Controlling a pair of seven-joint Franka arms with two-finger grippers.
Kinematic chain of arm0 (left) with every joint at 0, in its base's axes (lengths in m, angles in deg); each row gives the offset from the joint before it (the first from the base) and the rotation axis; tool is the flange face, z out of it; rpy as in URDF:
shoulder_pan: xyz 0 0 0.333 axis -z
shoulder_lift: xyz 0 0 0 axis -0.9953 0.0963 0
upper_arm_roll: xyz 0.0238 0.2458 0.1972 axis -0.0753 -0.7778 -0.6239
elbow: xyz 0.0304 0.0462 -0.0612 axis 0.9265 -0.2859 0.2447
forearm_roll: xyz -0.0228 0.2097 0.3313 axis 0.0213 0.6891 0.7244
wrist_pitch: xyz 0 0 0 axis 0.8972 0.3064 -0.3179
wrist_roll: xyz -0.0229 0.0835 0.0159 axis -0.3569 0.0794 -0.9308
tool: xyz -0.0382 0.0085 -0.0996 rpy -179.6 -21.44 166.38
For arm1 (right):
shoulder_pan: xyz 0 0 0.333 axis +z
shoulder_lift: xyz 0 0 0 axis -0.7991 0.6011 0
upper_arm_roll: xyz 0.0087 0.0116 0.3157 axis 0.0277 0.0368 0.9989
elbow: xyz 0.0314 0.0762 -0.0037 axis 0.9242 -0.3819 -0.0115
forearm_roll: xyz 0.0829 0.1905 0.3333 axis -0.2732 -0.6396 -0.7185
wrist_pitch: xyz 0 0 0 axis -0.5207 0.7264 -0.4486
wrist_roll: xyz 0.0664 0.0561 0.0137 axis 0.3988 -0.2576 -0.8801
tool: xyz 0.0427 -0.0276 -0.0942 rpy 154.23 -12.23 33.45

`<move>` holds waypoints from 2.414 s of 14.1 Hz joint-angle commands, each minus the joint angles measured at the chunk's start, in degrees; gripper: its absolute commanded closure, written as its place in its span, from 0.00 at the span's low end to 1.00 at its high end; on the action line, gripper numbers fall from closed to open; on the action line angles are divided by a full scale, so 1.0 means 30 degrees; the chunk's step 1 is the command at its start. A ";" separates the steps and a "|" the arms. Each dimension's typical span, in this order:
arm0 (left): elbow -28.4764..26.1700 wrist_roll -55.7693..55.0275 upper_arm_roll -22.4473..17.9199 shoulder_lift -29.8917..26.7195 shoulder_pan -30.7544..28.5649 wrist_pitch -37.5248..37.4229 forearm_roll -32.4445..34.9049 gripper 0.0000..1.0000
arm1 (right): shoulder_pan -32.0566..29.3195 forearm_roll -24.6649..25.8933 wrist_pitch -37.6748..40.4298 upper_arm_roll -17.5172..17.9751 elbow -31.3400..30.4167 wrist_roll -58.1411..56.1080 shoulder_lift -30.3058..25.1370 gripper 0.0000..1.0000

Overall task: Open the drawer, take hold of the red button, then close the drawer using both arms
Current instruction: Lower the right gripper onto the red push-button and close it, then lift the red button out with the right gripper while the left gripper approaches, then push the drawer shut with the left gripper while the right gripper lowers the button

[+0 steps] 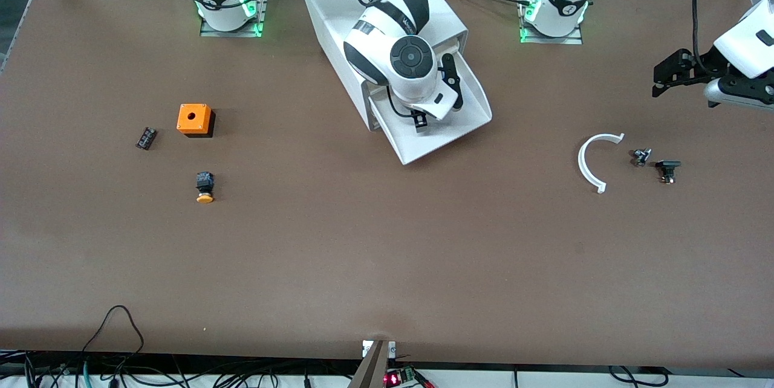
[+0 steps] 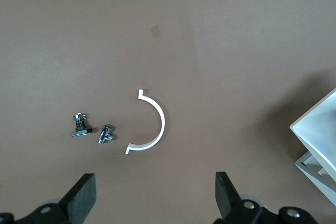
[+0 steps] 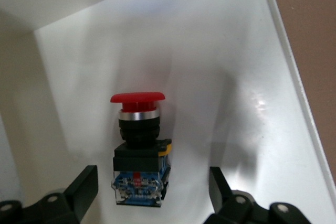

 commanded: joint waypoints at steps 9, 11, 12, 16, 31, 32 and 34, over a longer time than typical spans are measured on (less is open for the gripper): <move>0.0448 -0.0098 -0.0076 0.0420 0.0050 0.0078 -0.0304 0.00 | 0.0338 0.0785 -0.0768 0.0117 0.0777 0.0241 0.0675 0.65; 0.0361 -0.0098 -0.0047 0.0625 0.0079 0.0750 -0.0304 0.00 | 0.0396 0.0755 -0.0915 0.0176 0.1362 0.0706 0.0616 0.69; 0.0273 -0.0127 0.0098 0.0829 0.0108 0.1159 -0.0304 0.00 | 0.0425 0.0755 -0.0944 0.0205 0.1423 0.1638 0.0471 0.70; -0.0837 -0.2491 0.0391 0.1824 0.0546 0.3413 -0.0743 0.00 | 0.0251 0.0785 -0.1178 0.0147 0.1482 0.6031 -0.0786 0.70; -0.8102 -1.7993 0.2236 0.6515 0.6521 1.7275 -0.0773 0.00 | -0.5341 0.1575 -0.0756 -0.7235 -0.8025 2.1775 -0.6118 0.70; -0.8484 -1.8897 0.2992 0.6456 0.6582 1.7276 -0.0802 0.00 | -0.5955 0.1663 -0.2509 -0.7236 -0.9635 2.1630 -0.6441 0.69; -0.9304 -2.1676 0.4429 0.5960 0.6554 1.7247 -0.0773 0.00 | -0.6459 0.1722 -0.6578 -0.7236 -1.2567 2.1599 -0.6737 0.69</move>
